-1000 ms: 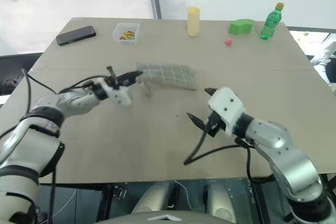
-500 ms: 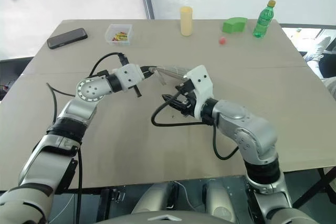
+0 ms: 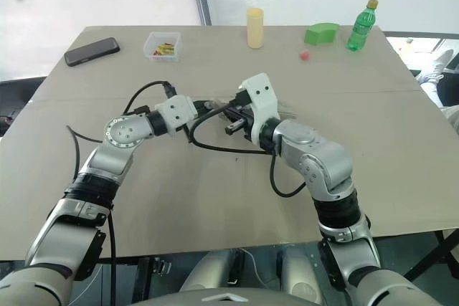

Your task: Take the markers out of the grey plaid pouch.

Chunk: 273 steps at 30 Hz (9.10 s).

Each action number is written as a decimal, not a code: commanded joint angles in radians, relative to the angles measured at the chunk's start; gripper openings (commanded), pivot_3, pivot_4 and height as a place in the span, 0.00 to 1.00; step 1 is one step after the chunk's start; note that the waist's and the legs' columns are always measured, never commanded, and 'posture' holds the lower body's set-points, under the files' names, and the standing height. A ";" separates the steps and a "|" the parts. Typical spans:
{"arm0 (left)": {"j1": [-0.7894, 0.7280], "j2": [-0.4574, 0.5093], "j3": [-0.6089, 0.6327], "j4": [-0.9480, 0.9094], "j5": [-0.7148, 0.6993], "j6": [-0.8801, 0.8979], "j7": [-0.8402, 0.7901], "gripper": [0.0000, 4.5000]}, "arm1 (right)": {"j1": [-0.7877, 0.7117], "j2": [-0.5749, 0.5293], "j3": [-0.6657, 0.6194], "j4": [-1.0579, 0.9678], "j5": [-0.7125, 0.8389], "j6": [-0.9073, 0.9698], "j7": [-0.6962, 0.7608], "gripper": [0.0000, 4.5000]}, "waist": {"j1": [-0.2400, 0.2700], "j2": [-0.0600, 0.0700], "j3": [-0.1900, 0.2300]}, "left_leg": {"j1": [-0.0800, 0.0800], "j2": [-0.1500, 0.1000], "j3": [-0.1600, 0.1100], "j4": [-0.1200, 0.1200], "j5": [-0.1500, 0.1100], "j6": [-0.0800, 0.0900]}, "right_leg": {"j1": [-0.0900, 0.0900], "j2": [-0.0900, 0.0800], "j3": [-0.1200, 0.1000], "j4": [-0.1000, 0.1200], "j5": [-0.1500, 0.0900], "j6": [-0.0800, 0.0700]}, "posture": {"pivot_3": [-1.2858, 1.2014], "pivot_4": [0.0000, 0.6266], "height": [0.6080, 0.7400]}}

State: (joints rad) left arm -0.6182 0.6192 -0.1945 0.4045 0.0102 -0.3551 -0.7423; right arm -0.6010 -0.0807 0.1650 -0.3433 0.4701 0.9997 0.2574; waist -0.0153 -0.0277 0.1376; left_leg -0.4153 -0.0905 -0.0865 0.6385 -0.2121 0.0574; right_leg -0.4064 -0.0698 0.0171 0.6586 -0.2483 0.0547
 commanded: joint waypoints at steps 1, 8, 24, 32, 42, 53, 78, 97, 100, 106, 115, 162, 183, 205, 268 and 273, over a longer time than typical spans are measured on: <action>-0.011 -0.005 0.039 -0.021 -0.004 -0.009 0.008 0.00 | -0.028 -0.008 0.014 -0.021 0.009 -0.009 0.034 0.01 | 0.000 0.000 0.000 | 0.000 0.000 0.000 0.000 0.000 0.000 | 0.000 0.000 0.000 0.000 0.000 0.000 | 0.52 0.24 1.00; -0.006 -0.013 0.048 -0.016 0.002 -0.018 0.005 0.00 | -0.030 -0.004 0.022 -0.020 0.005 -0.029 0.060 0.28 | 0.000 0.000 0.000 | 0.000 0.000 0.000 -0.001 0.000 0.000 | 0.000 0.000 0.000 0.000 0.000 0.000 | 0.52 0.24 1.00; -0.005 -0.037 0.052 -0.037 0.017 -0.010 0.004 0.00 | -0.083 0.017 0.021 0.086 -0.038 -0.054 0.049 0.32 | 0.001 0.000 0.000 | 0.000 0.000 0.000 -0.001 -0.001 0.001 | -0.001 0.000 0.000 0.000 0.000 0.000 | 0.52 0.24 1.00; 0.000 -0.048 0.100 -0.007 -0.045 -0.022 -0.001 0.00 | -0.054 -0.060 -0.076 0.033 -0.060 -0.001 0.001 0.00 | 0.002 0.000 0.000 | -0.001 0.000 0.001 -0.003 0.001 -0.001 | -0.002 -0.001 0.000 -0.001 0.000 0.000 | 0.52 0.24 1.00; -0.023 -0.007 0.225 0.108 -0.222 0.078 -0.138 0.00 | 0.132 -0.279 -0.316 0.009 -0.127 0.085 -0.093 0.00 | 0.003 0.000 0.000 | -0.001 0.000 0.002 -0.003 -0.001 0.002 | -0.002 -0.001 0.000 -0.002 0.000 0.000 | 0.52 0.24 1.00; -0.030 -0.032 0.189 0.030 -0.189 0.134 -0.162 0.00 | 0.231 -0.380 -0.257 -0.144 -0.038 0.047 0.060 0.41 | 0.002 0.001 0.000 | -0.001 0.000 0.003 -0.003 -0.001 0.002 | -0.002 -0.001 0.002 -0.003 0.000 0.000 | 0.52 0.24 1.00; 0.012 -0.057 0.171 -0.109 -0.164 0.170 -0.166 0.00 | 0.150 -0.133 -0.144 -0.034 0.141 -0.008 -0.047 0.01 | 0.004 0.001 0.000 | -0.001 0.000 0.003 -0.004 0.000 0.000 | -0.001 -0.002 0.005 -0.004 0.000 0.000 | 0.52 0.24 1.00; 0.088 -0.091 0.150 -0.199 -0.190 0.280 -0.197 0.00 | -0.050 -0.305 0.354 0.277 -0.576 -0.511 0.035 0.59 | 0.001 0.001 0.001 | 0.000 0.000 0.003 -0.003 0.001 -0.002 | -0.002 -0.001 0.002 -0.003 0.000 0.000 | 0.52 0.24 1.00; 0.086 -0.101 0.144 -0.203 -0.192 0.288 -0.202 0.00 | -0.056 -0.306 0.394 0.323 -0.664 -0.547 0.047 0.59 | 0.001 0.001 0.001 | 0.000 0.000 0.004 -0.004 0.001 -0.002 | -0.002 -0.001 0.002 -0.003 0.000 0.000 | 0.52 0.24 1.00; 0.087 -0.123 0.135 -0.245 -0.206 0.323 -0.213 0.00 | -0.097 -0.279 0.457 0.487 -0.849 -0.573 0.017 0.59 | 0.001 0.001 0.001 | 0.000 0.000 0.003 -0.003 0.001 -0.002 | -0.002 0.000 0.002 -0.002 0.000 0.000 | 0.52 0.24 1.00; 0.122 -0.146 0.132 -0.294 -0.203 0.367 -0.189 0.00 | -0.124 -0.194 0.403 0.657 -0.946 -0.622 -0.072 0.09 | -0.002 0.001 0.000 | 0.000 0.001 0.004 -0.004 0.001 -0.002 | -0.002 0.000 0.003 -0.002 0.000 0.000 | 0.52 0.24 1.00; 0.144 -0.106 0.149 -0.186 -0.025 0.291 0.082 0.00 | 0.305 -0.485 -0.193 -0.188 -0.527 -0.039 0.470 0.91 | 0.020 0.001 0.001 | 0.000 0.003 -0.001 -0.003 -0.002 0.002 | 0.002 0.000 0.002 -0.007 0.000 0.000 | 0.52 0.24 1.00; 0.179 -0.095 0.154 -0.298 -0.136 0.336 -0.079 0.00 | -0.073 0.008 -0.106 0.319 -0.334 -0.187 0.177 0.31 | 0.000 0.002 0.001 | 0.000 0.000 0.001 -0.005 0.001 -0.002 | -0.001 -0.001 0.001 -0.005 0.001 -0.002 | 0.52 0.24 1.00; 0.136 -0.103 0.067 -0.340 -0.168 0.295 -0.225 0.00 | -0.204 -0.103 0.402 0.965 -1.052 -0.973 -0.279 0.77 | -0.004 0.002 0.001 | 0.001 0.001 0.003 -0.005 0.002 -0.004 | -0.002 0.001 0.003 -0.003 0.001 -0.002 | 0.52 0.24 1.00; 0.265 -0.164 0.069 -0.498 -0.208 0.326 -0.214 0.00 | -0.289 -0.039 0.276 1.314 -1.014 -1.274 -0.311 0.48 | -0.024 0.005 0.001 | 0.017 0.003 0.003 -0.018 0.003 -0.006 | 0.009 0.007 0.007 -0.010 0.001 -0.002 | 0.52 0.24 1.00; 0.260 -0.163 0.075 -0.497 -0.237 0.324 -0.236 0.00 | -0.306 -0.068 0.294 1.324 -1.045 -1.292 -0.309 0.48 | -0.024 0.006 0.002 | 0.017 0.003 0.003 -0.020 0.003 -0.006 | 0.009 0.006 0.007 -0.011 0.001 -0.002 | 0.52 0.24 1.00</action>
State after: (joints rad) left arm -0.3451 0.4641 -0.0887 -0.0087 -0.1749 -0.0051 -0.9280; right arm -0.8762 -0.1334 0.4664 0.9808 -0.5698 -0.3046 -0.0486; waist -0.0396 -0.0219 0.1396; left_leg -0.3984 -0.0874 -0.0831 0.6185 -0.2090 0.0511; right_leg -0.3974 -0.0634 0.0245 0.6468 -0.2475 0.0524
